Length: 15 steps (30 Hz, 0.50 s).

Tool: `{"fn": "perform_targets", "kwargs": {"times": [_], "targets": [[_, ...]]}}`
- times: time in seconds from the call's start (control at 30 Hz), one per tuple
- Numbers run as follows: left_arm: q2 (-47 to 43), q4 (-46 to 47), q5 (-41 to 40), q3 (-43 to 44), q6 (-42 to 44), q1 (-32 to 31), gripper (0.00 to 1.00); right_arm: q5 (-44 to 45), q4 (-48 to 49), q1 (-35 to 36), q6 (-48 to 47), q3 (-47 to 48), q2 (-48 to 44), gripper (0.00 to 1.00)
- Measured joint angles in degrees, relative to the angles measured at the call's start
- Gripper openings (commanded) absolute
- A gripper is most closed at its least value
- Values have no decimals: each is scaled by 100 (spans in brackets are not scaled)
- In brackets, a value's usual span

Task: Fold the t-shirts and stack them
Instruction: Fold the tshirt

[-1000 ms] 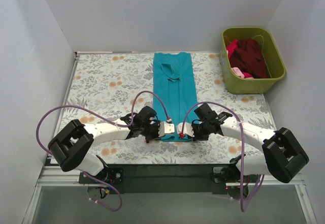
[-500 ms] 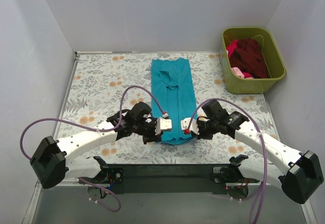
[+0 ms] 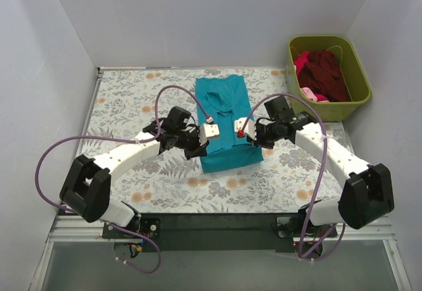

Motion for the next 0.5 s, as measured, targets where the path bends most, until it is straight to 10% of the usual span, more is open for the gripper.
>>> {"fn": "perform_targets", "kwargs": {"times": [0.5], "targets": [[2168, 387, 236, 1823, 876, 994, 0, -186, 7, -708, -890, 2275, 2256, 1]]}}
